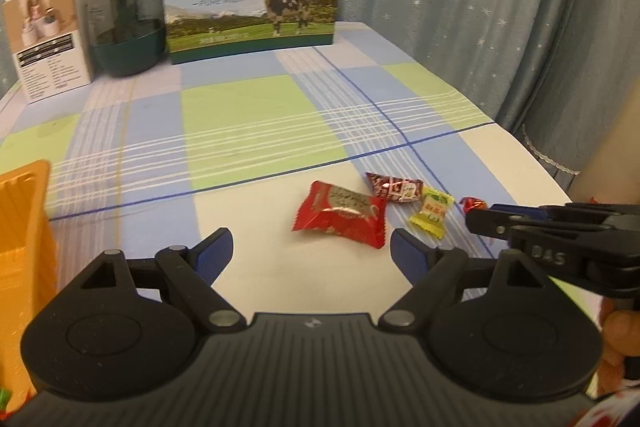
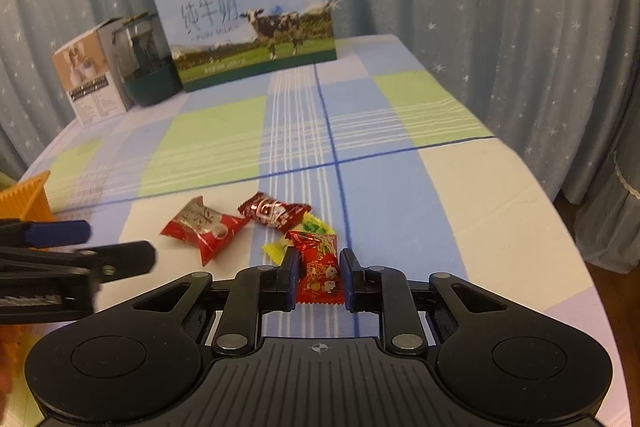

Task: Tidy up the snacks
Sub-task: 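Grasp the large red-and-white packet with the left tool while the right tool grasps a red candy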

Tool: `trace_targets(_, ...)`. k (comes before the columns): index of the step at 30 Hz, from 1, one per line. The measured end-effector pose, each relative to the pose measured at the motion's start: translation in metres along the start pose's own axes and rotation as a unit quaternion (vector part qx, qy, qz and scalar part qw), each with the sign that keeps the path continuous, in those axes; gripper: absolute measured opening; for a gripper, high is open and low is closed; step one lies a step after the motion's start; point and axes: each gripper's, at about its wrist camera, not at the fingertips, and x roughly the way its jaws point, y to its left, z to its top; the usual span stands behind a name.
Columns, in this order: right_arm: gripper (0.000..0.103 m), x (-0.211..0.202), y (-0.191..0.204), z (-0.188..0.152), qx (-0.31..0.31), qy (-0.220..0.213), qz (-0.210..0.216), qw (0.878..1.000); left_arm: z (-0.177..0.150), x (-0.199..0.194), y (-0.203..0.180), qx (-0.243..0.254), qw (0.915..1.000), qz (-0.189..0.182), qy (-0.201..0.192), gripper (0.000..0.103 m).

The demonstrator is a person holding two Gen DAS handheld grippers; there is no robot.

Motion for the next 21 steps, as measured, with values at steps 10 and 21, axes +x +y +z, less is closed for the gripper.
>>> trace_targets(10,0.022,-0.002,-0.015,0.001,0.033,0.003,-0.016,0.999,0.012,0.039,-0.02,0.041,0.999,-0.015,-0.004,0.083)
trace_targets(21,0.021,-0.001,-0.02,0.003,0.049,0.001,-0.014,0.999,0.007,0.06,-0.03,0.094,0.9954,-0.013,0.014,0.046)
